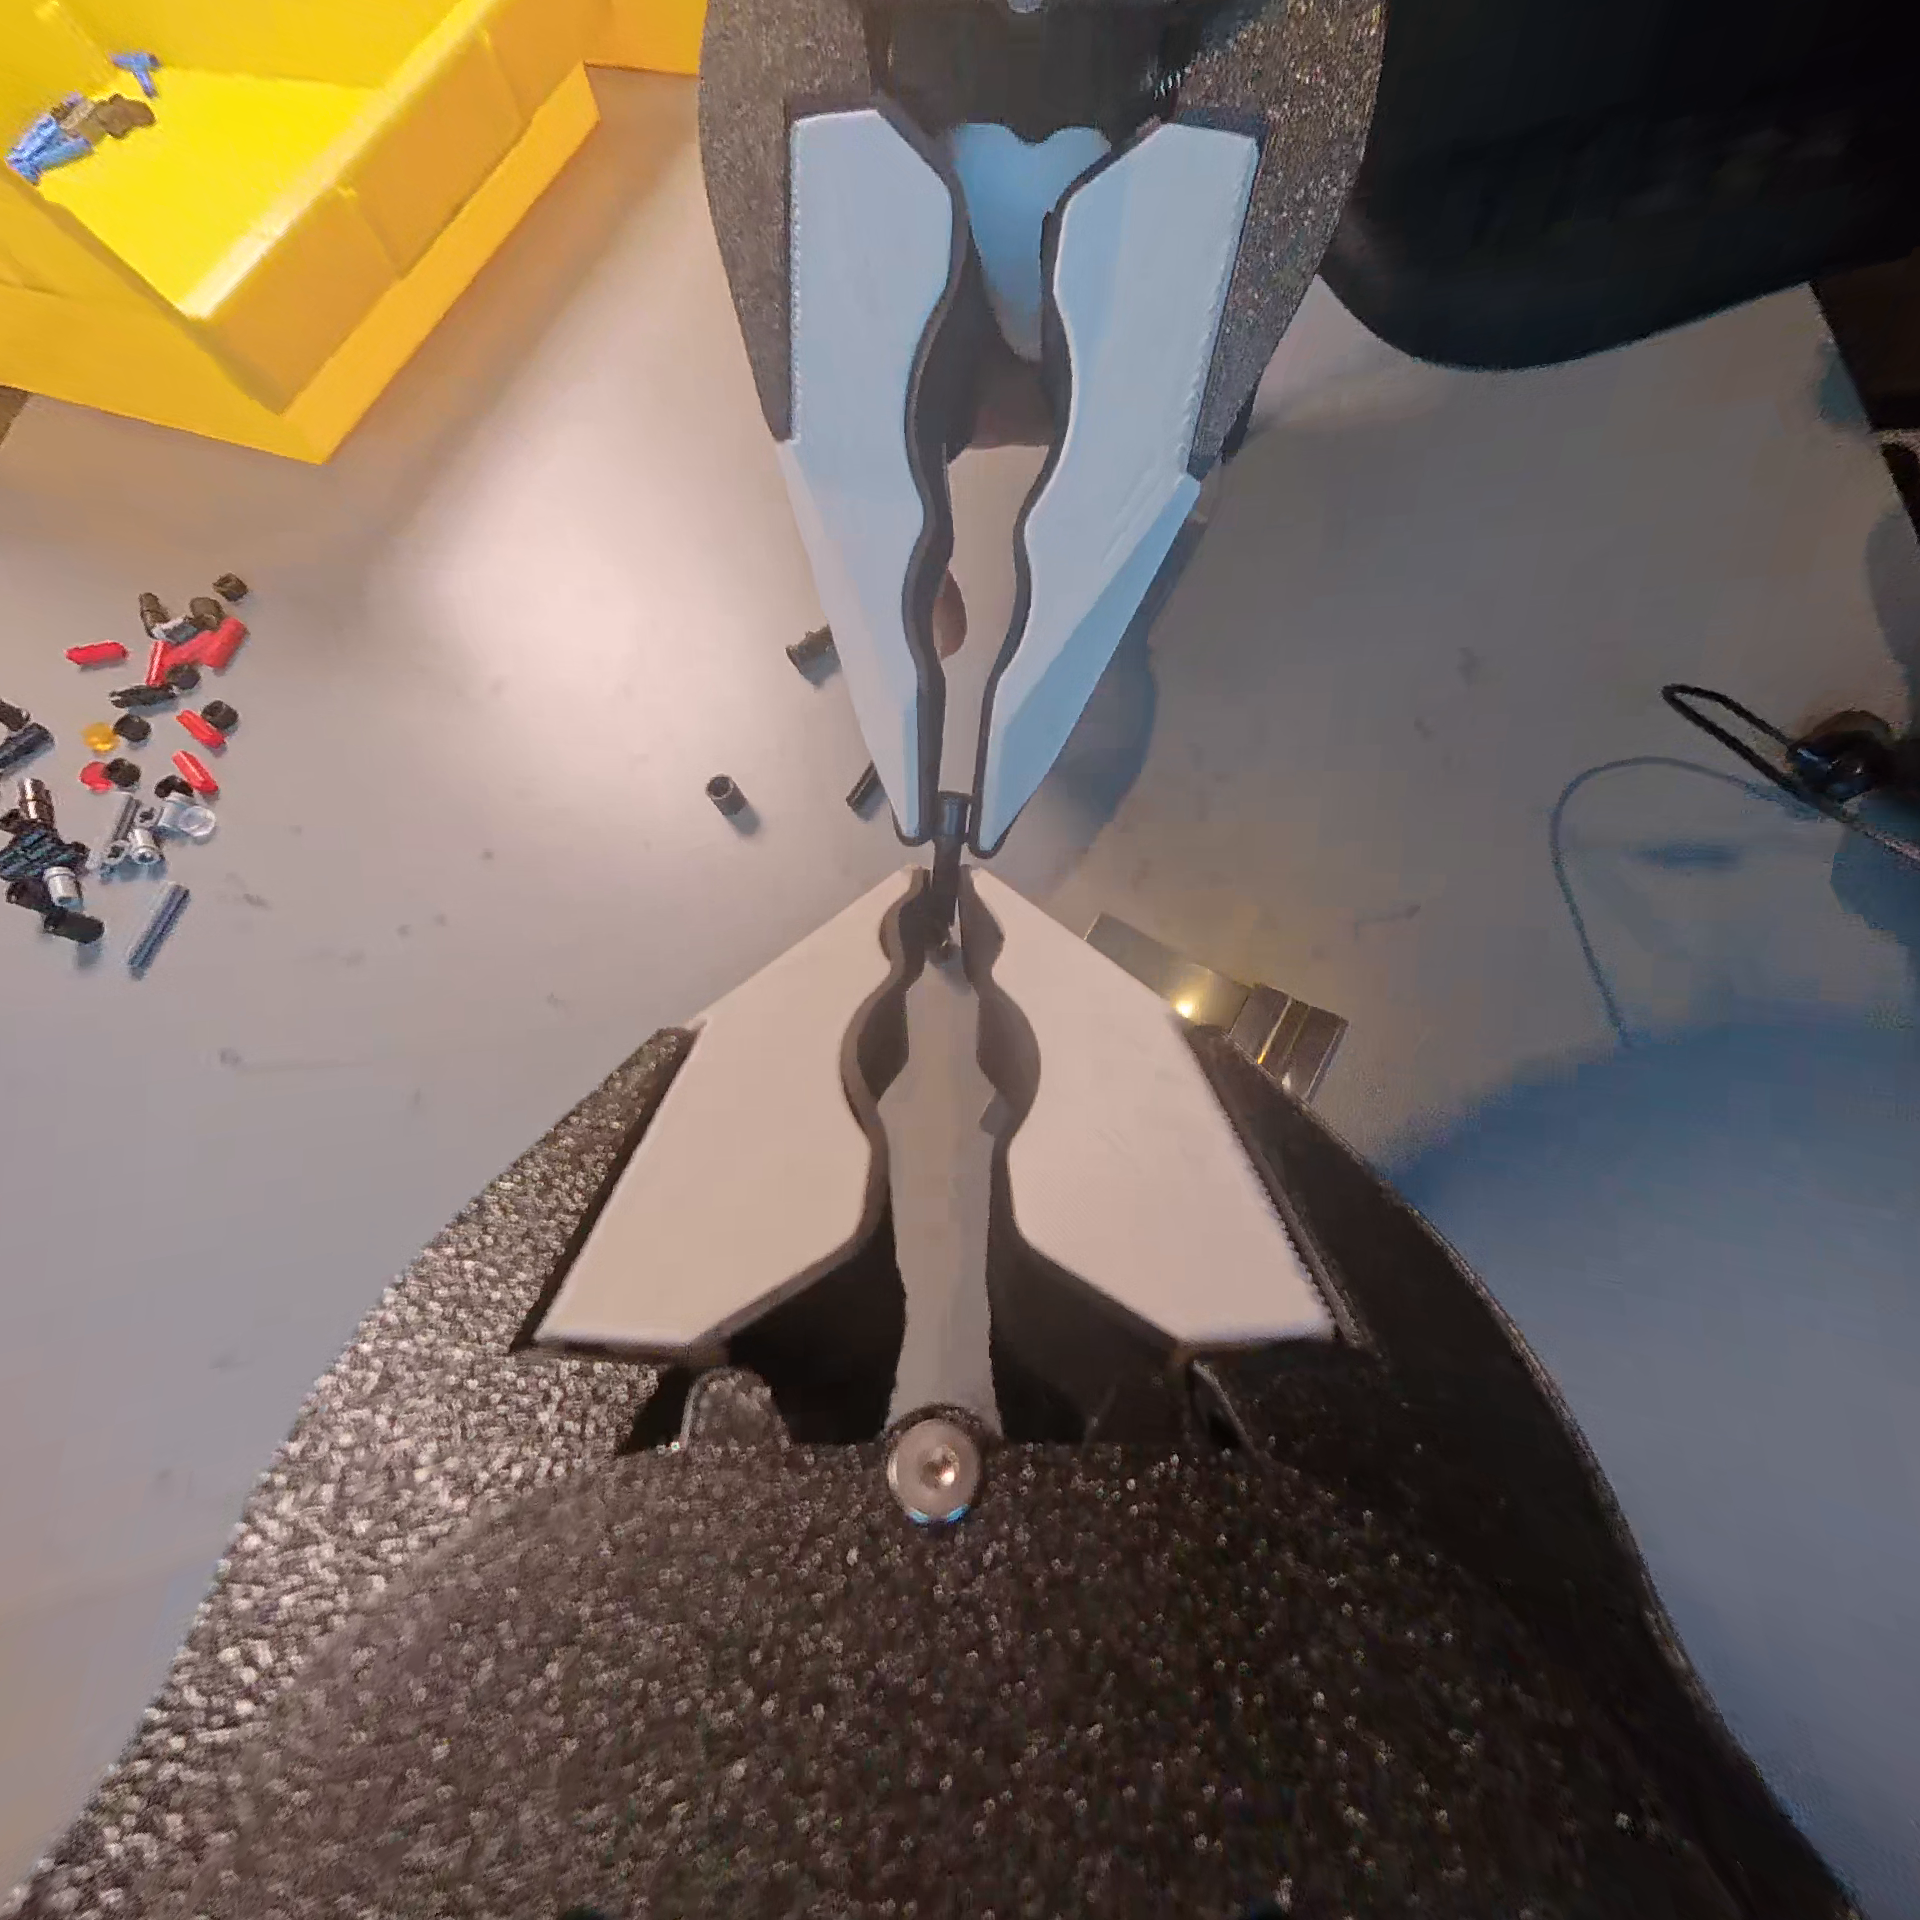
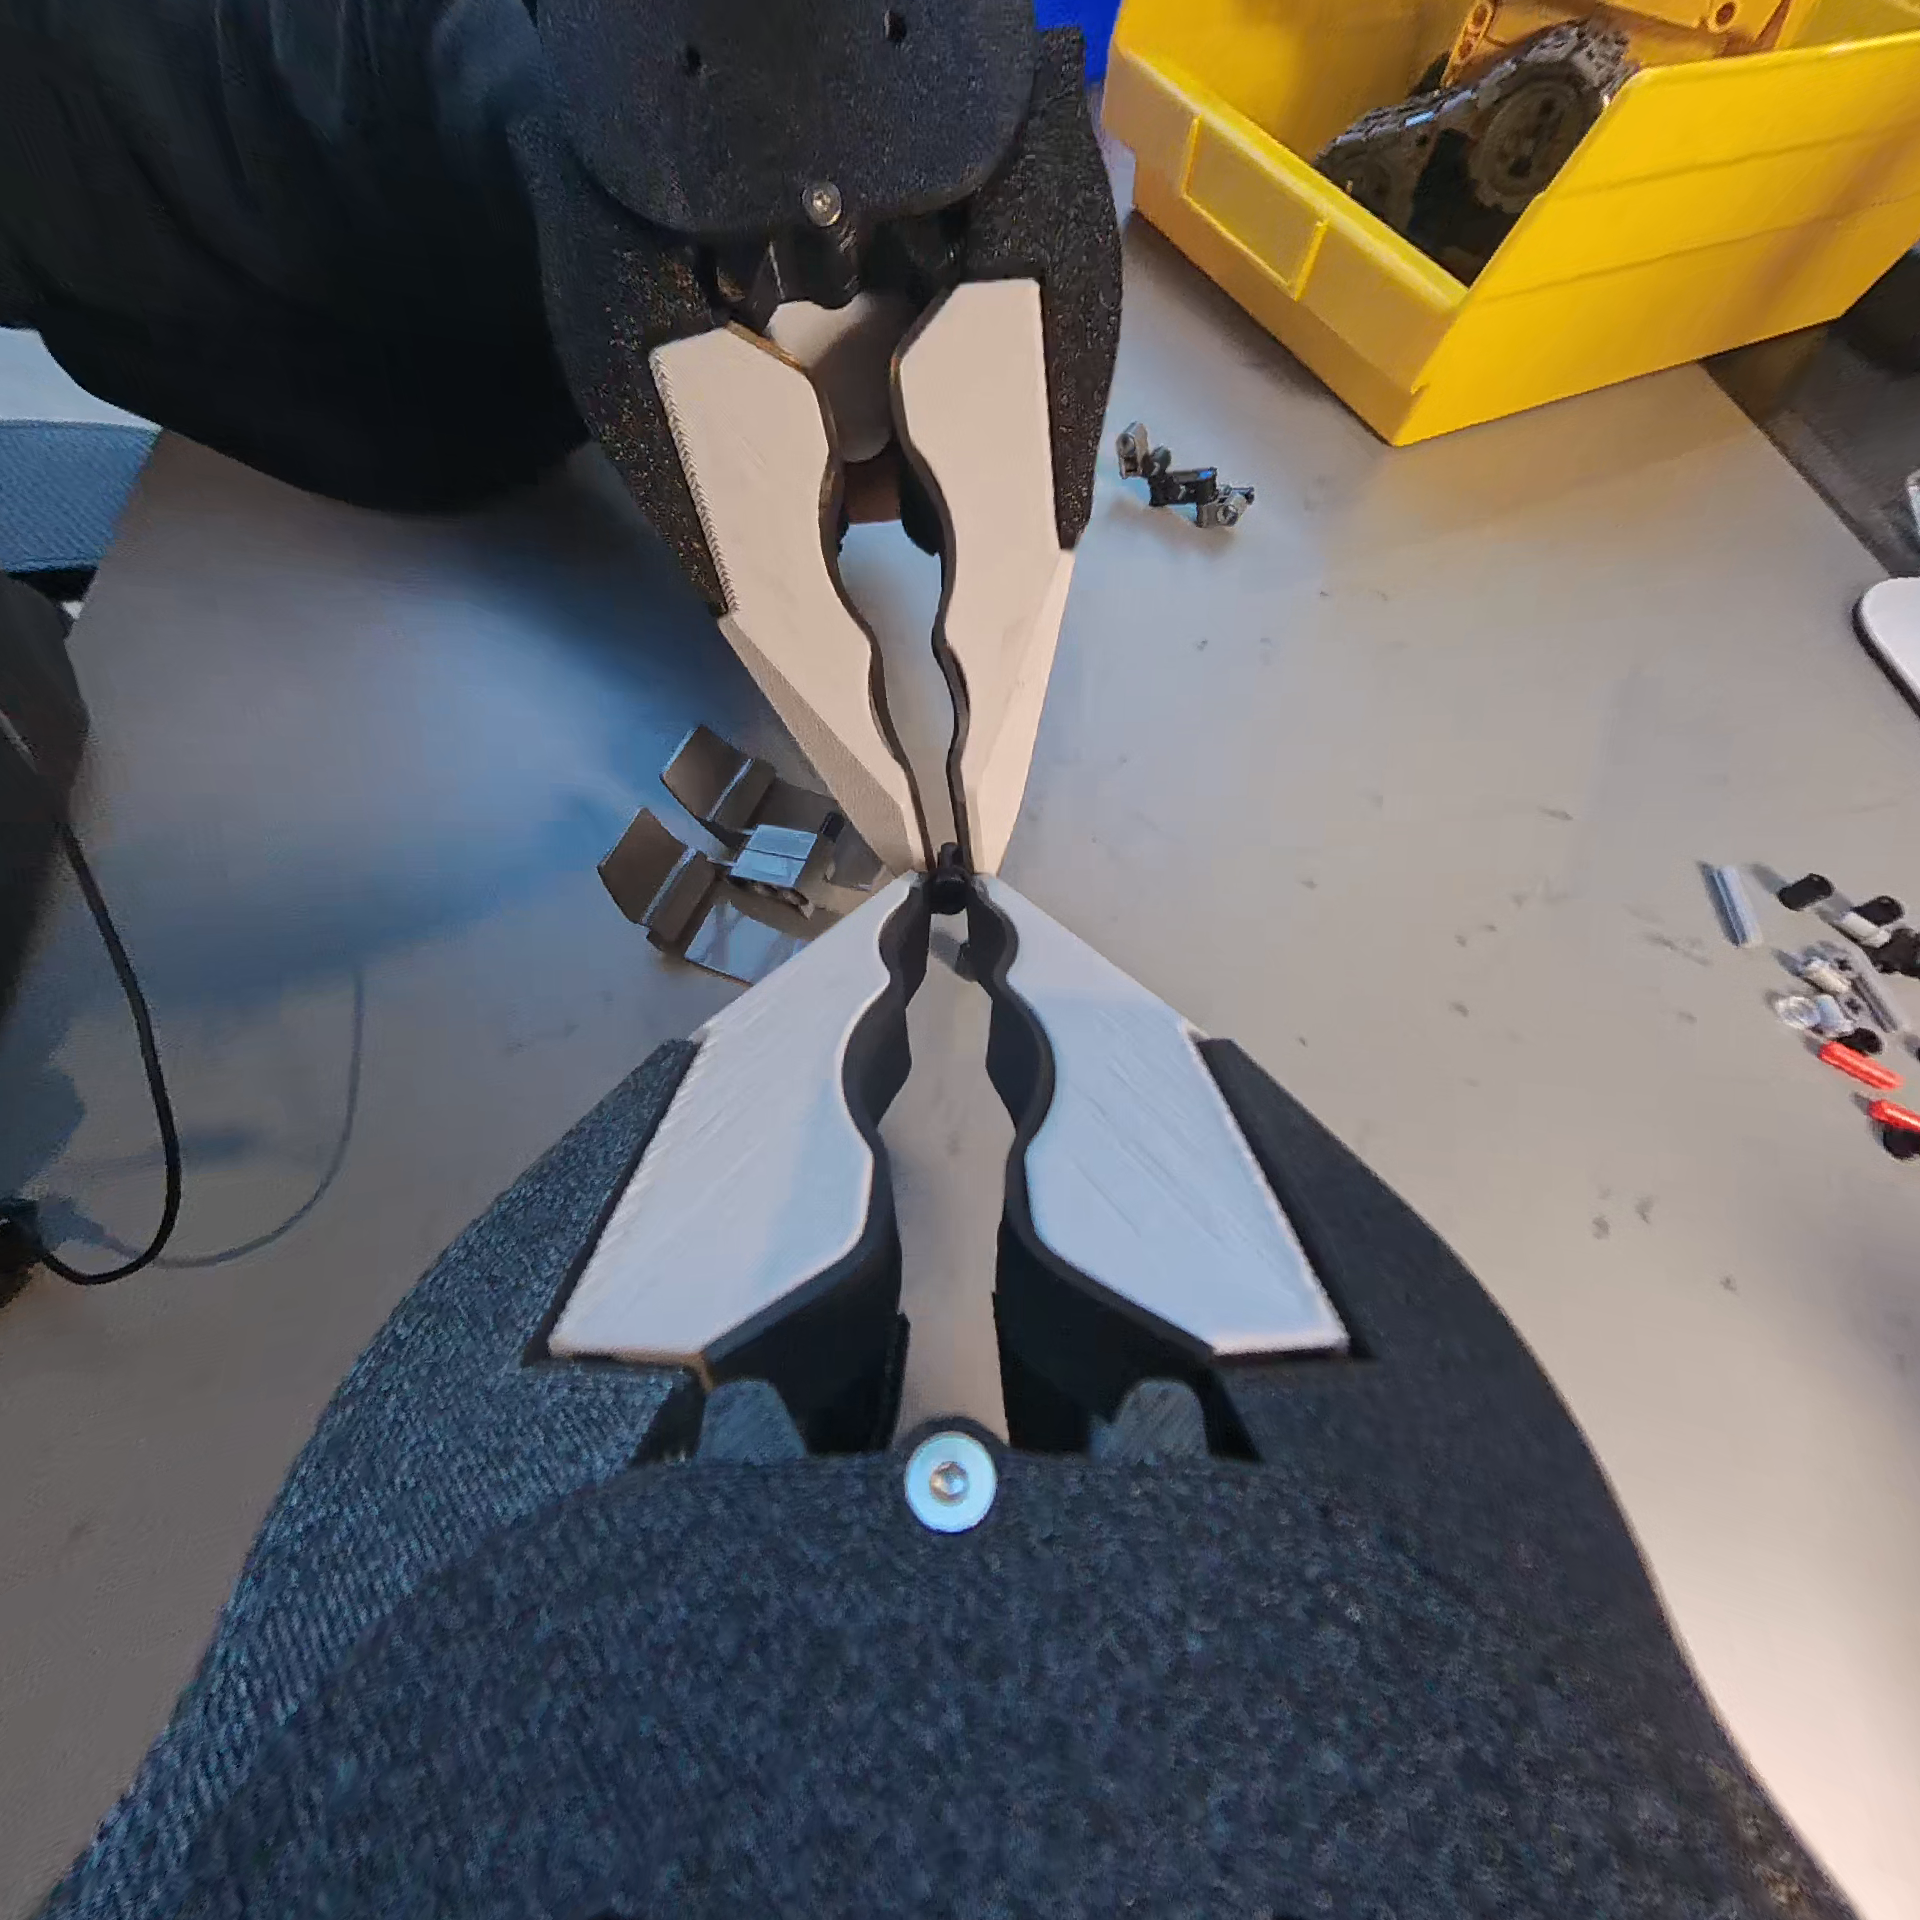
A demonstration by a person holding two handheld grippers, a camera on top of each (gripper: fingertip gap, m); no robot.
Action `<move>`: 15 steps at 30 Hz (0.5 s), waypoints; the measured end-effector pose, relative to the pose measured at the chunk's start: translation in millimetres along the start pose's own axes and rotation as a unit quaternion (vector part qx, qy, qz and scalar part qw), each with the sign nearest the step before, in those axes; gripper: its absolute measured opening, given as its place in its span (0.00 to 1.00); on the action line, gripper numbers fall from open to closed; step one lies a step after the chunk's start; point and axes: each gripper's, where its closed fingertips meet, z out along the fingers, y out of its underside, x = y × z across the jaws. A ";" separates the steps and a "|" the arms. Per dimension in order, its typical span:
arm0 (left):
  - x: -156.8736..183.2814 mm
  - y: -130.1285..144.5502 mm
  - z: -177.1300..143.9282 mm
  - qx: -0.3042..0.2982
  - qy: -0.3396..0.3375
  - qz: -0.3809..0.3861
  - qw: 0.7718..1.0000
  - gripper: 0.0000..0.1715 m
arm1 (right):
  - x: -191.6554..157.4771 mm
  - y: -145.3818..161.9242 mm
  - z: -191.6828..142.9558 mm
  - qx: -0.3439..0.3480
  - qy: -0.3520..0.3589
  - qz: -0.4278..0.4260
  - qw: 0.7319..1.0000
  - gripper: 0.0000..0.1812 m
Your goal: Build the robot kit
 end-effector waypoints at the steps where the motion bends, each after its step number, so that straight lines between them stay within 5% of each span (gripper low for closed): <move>1: -0.2 -1.5 -0.6 0.007 0.006 -0.009 1.000 0.02 | 0.6 -1.7 -0.9 0.001 -0.005 0.001 1.000 0.03; 9: -3.8 -1.6 1.4 0.052 0.066 -0.102 0.991 0.06 | 5.6 -4.7 0.9 -0.096 -0.077 -0.035 0.992 0.03; 15: -19.2 17.9 -16.9 0.032 0.065 -0.115 0.991 0.07 | 7.1 14.6 3.7 -0.252 -0.111 -0.097 0.956 0.03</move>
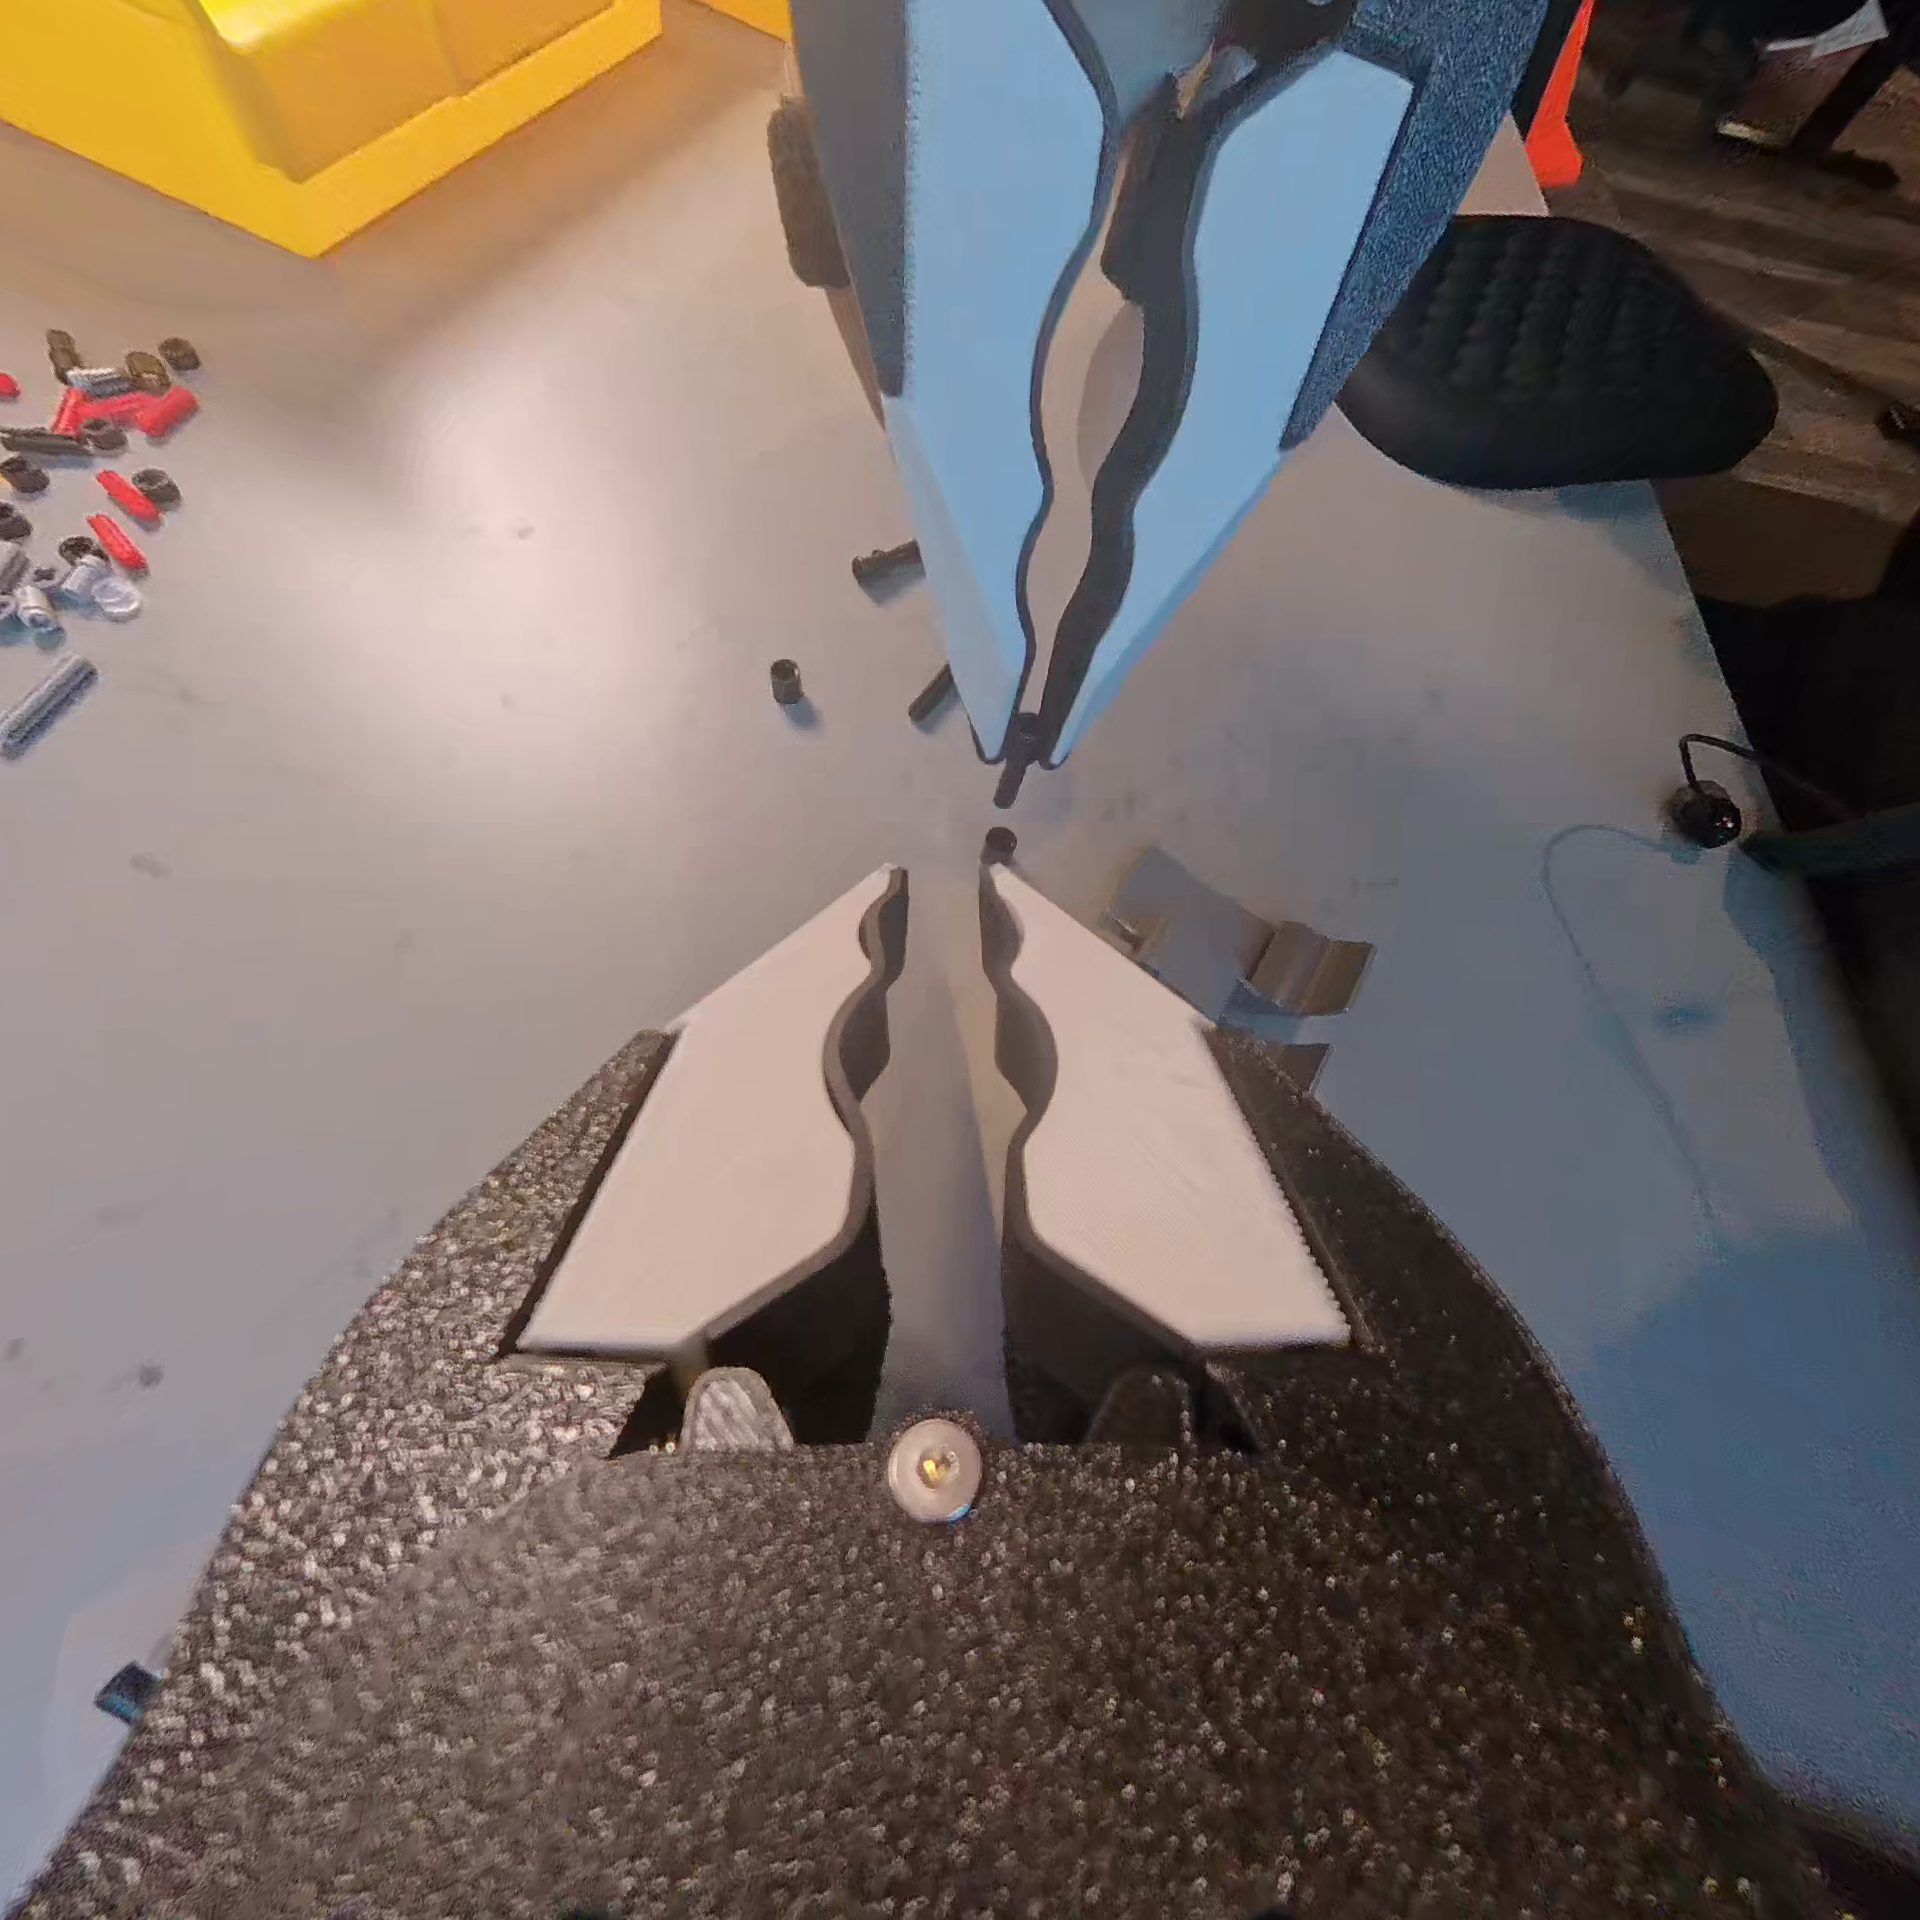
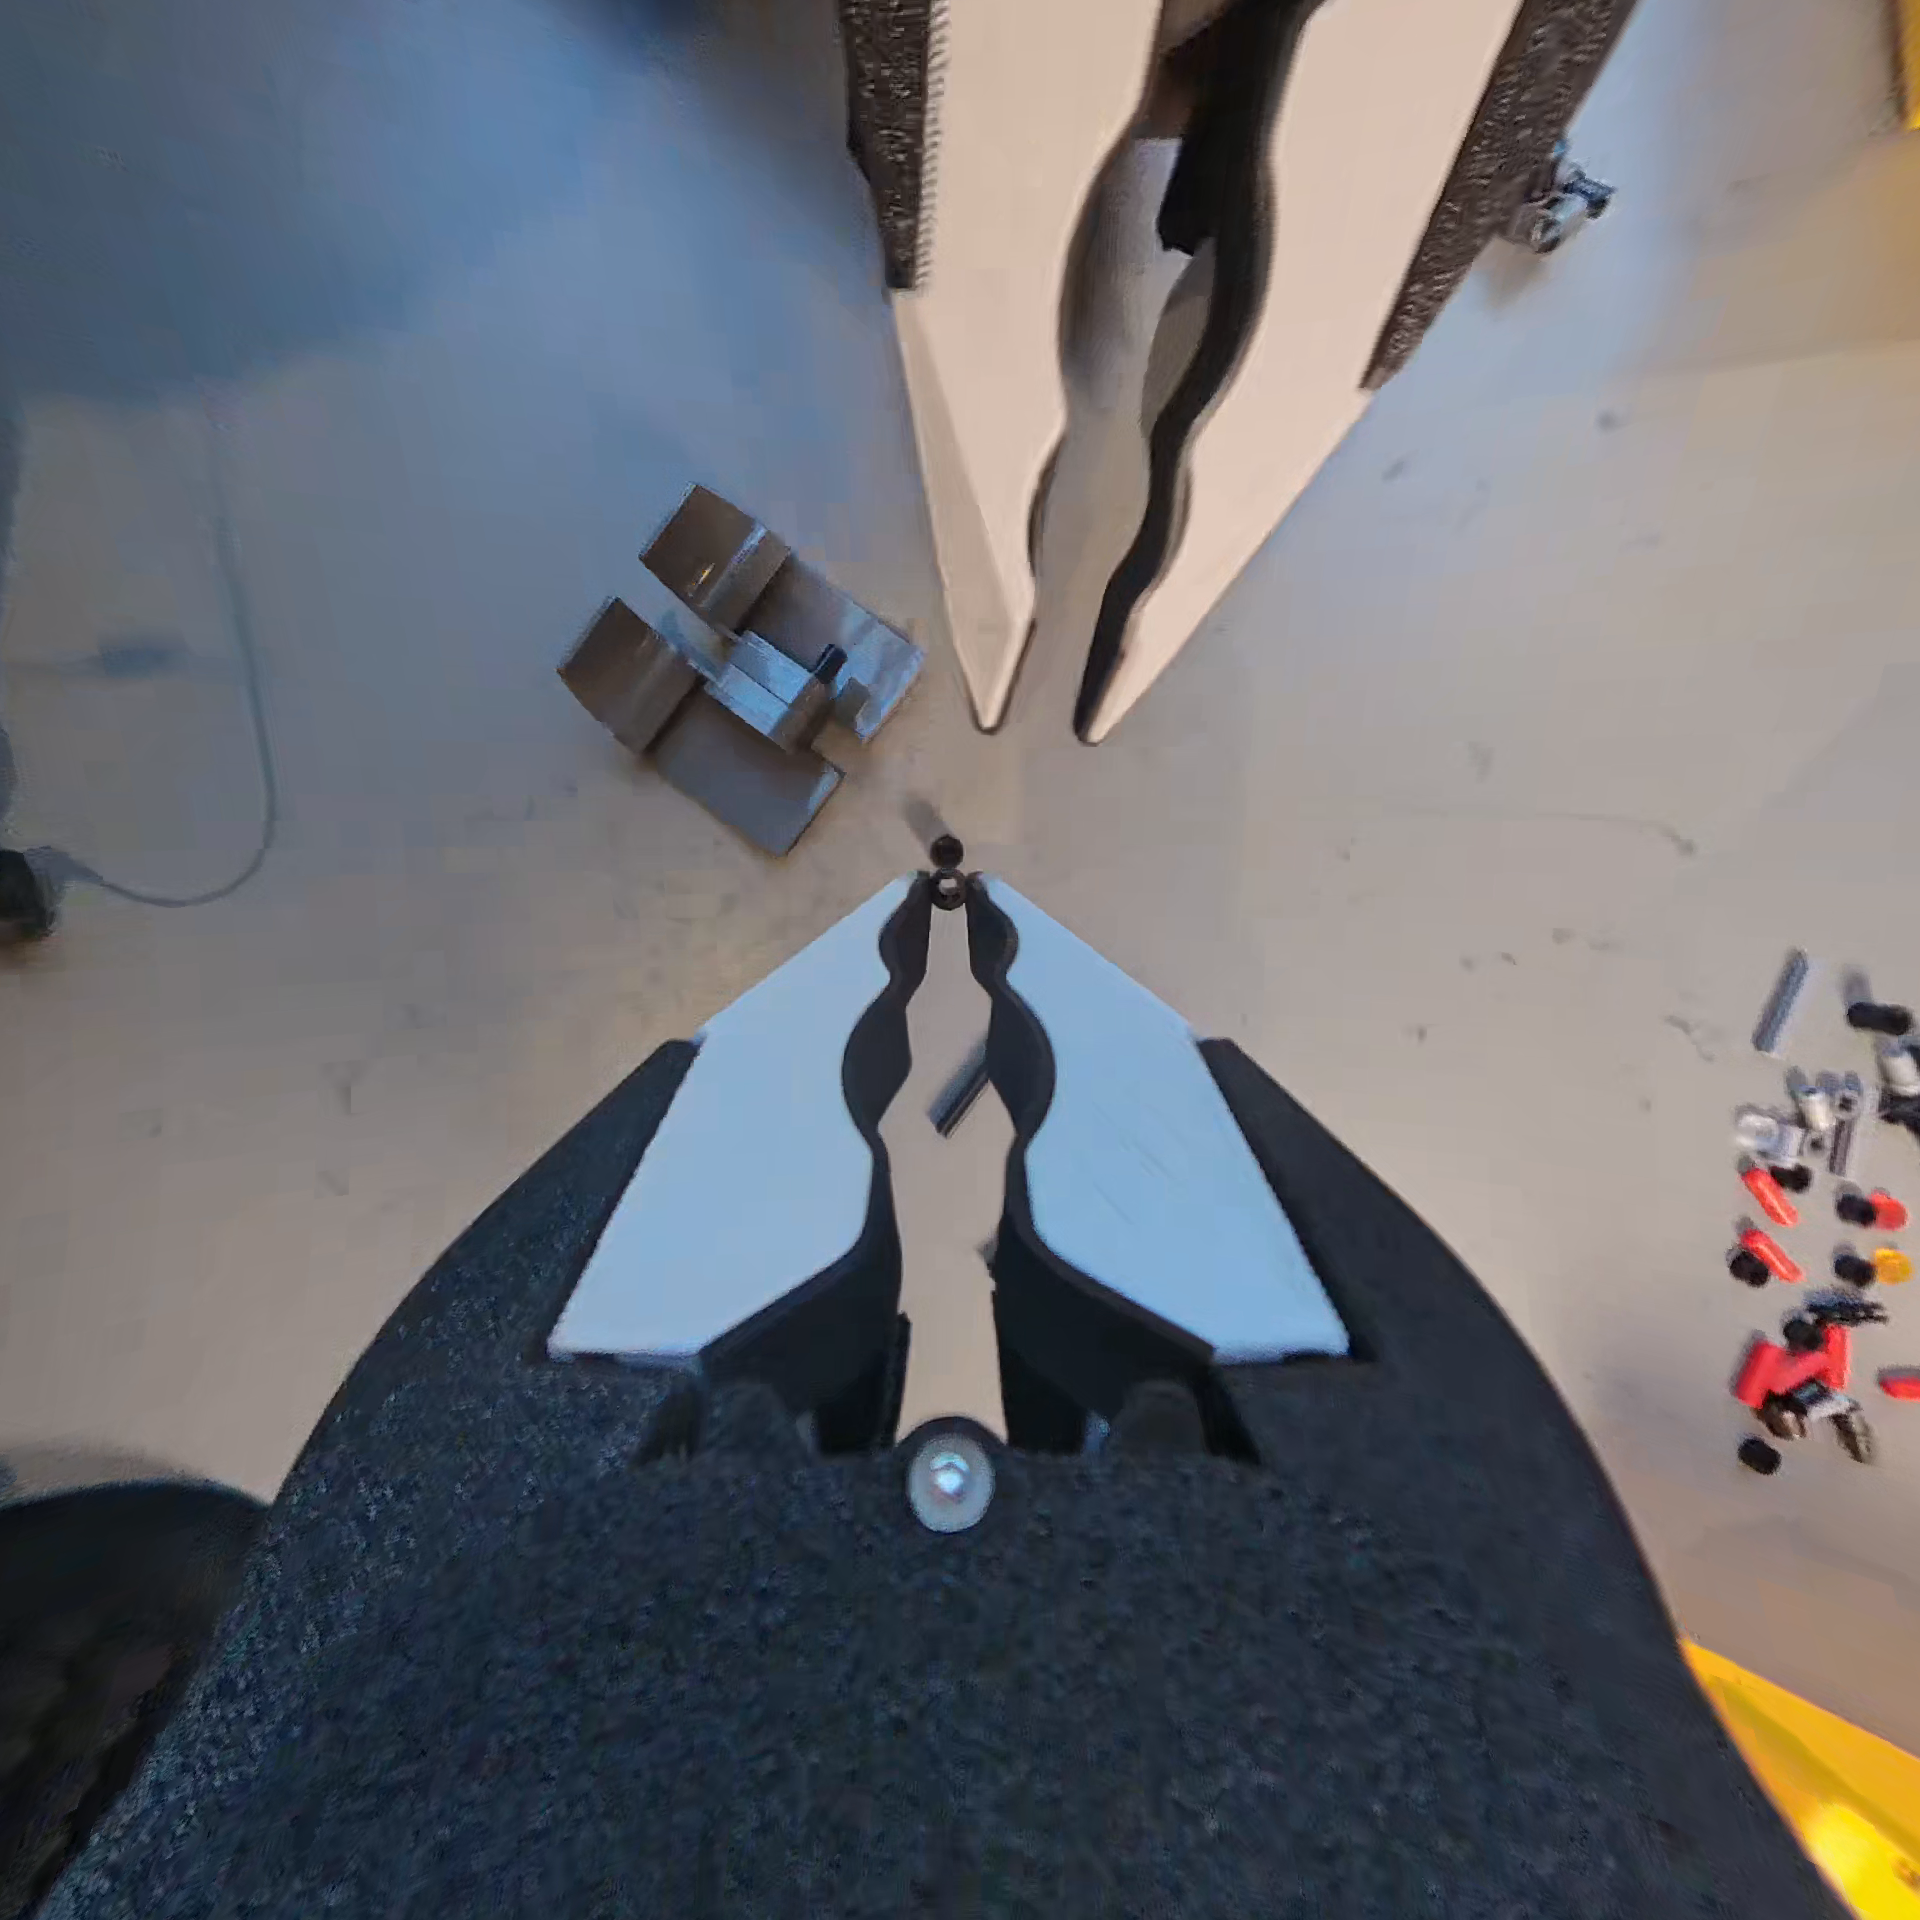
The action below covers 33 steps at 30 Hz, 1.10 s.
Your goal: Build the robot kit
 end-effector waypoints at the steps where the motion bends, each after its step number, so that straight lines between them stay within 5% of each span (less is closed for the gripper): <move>1: -0.3 0.1 -0.7 -0.001 -0.002 0.001 1.000 0.07 | 1.1 -1.8 1.2 -0.011 0.002 -0.009 1.000 0.03; 8: 7.1 7.1 11.0 -0.028 -0.003 0.012 1.000 0.07 | 0.3 -1.9 9.5 -0.067 -0.009 -0.028 0.997 0.03; 33: 10.6 15.2 34.1 -0.076 -0.025 0.047 0.996 0.05 | -0.9 -4.5 16.2 -0.034 -0.010 0.011 0.999 0.03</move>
